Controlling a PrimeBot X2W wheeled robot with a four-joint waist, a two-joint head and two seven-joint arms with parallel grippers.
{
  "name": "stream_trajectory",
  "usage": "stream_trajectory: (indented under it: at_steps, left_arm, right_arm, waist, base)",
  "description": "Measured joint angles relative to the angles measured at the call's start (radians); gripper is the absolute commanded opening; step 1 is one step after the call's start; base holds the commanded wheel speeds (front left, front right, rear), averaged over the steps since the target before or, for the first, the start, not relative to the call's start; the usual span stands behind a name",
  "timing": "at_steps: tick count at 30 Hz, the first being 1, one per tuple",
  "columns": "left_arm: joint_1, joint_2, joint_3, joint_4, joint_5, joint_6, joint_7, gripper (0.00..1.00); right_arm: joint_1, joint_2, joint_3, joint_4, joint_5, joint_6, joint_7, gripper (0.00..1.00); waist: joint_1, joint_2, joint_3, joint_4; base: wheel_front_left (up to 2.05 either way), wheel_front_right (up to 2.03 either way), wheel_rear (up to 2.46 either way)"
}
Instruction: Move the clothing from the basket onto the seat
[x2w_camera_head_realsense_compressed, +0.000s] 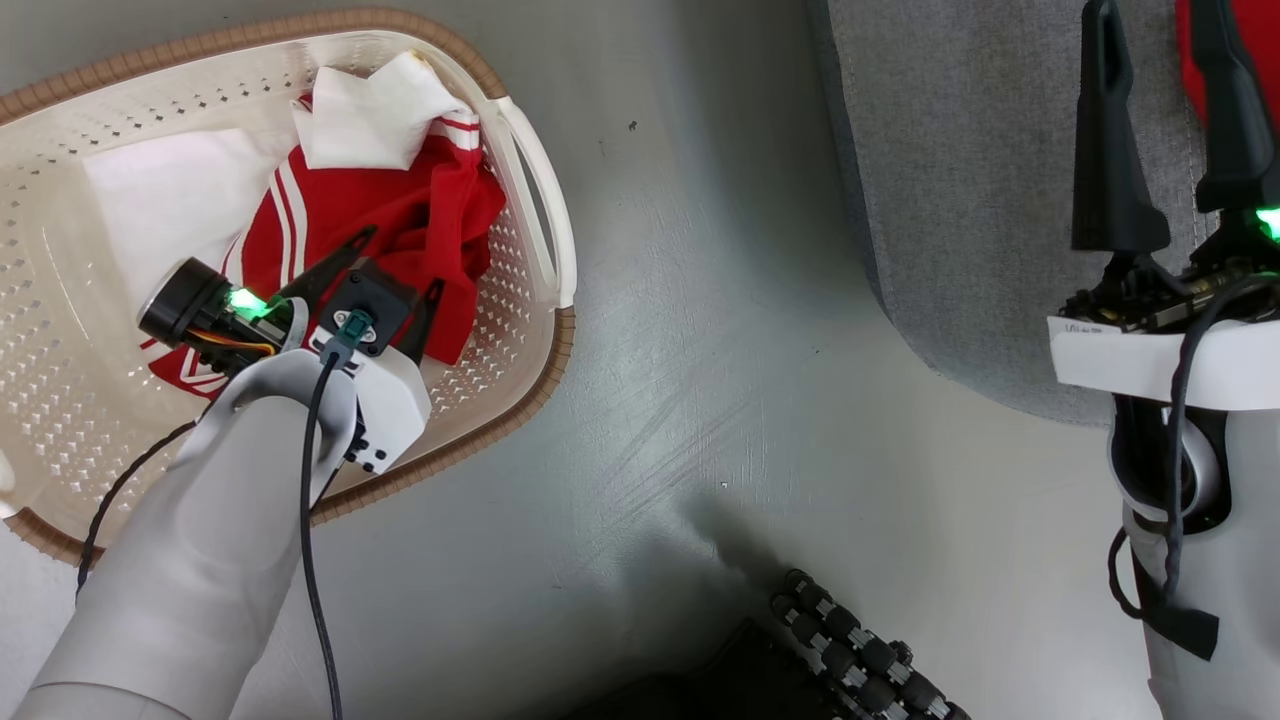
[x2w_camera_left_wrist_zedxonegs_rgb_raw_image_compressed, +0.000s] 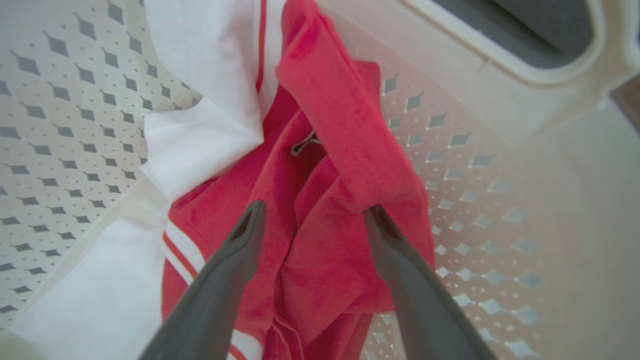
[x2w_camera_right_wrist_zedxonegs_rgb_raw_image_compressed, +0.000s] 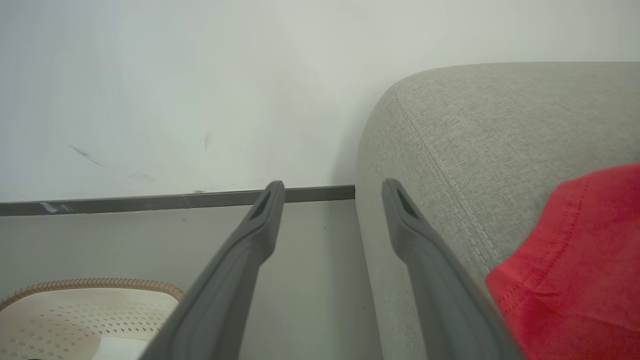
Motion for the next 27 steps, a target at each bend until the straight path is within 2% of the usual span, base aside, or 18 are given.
stream_trajectory:
  at_steps: [1, 2, 3, 4, 5, 12, 27]
  left_arm:
    - [0.0, -0.003, 0.0, 0.005, -0.001, 0.0, -0.006, 0.94]
    - [0.0, -0.007, 0.0, 0.01, -0.002, 0.0, -0.007, 0.94]
    - [0.0, -0.009, 0.0, 0.013, -0.002, 0.0, -0.011, 0.73]
    - [0.0, -0.01, 0.0, 0.014, -0.004, 0.0, -0.018, 0.24]
    - [0.0, -0.012, 0.001, 0.015, -0.008, 0.0, -0.025, 0.0]
    - [-0.011, -0.039, 0.006, 0.017, -0.021, 0.0, -0.065, 0.0]
    - [-0.019, -0.039, 0.04, -0.026, -0.066, -0.003, -0.113, 0.0]
  right_arm:
    - [-0.005, 0.0, 0.0, 0.002, 0.0, 0.0, -0.002, 1.0]
    - [-0.011, 0.0, 0.0, 0.001, 0.0, 0.0, -0.003, 1.0]
    - [-0.014, 0.0, 0.0, 0.001, 0.0, 0.0, -0.003, 1.0]
    - [-0.015, 0.0, -0.001, 0.001, 0.0, 0.0, -0.004, 1.0]
    - [-0.015, 0.0, -0.001, 0.002, 0.0, 0.0, -0.004, 1.0]
    - [-0.015, 0.0, -0.01, 0.006, 0.0, 0.0, -0.004, 1.0]
    - [-0.056, 0.0, -0.013, 0.021, -0.001, 0.0, -0.004, 1.0]
  waist:
    - [0.0, 0.0, 0.001, 0.0]
    - [0.0, 0.0, 0.001, 0.0]
    - [0.0001, 0.0, 0.001, 0.0]
    - [0.0, 0.0, 0.0, 0.0]
    - [0.0, 0.0, 0.0, 0.0]
    - [0.0, 0.0, -0.005, 0.006]
    - [0.0, 0.0, -0.027, 0.044]
  base:
    - [0.0, 0.0, 0.0]
    - [0.0, 0.0, 0.0]
    - [0.0, 0.0, 0.0]
    - [0.0, 0.0, 0.0]
    - [0.0, 0.0, 0.0]
    - [0.0, 0.0, 0.0]
    - [0.0, 0.0, 0.0]
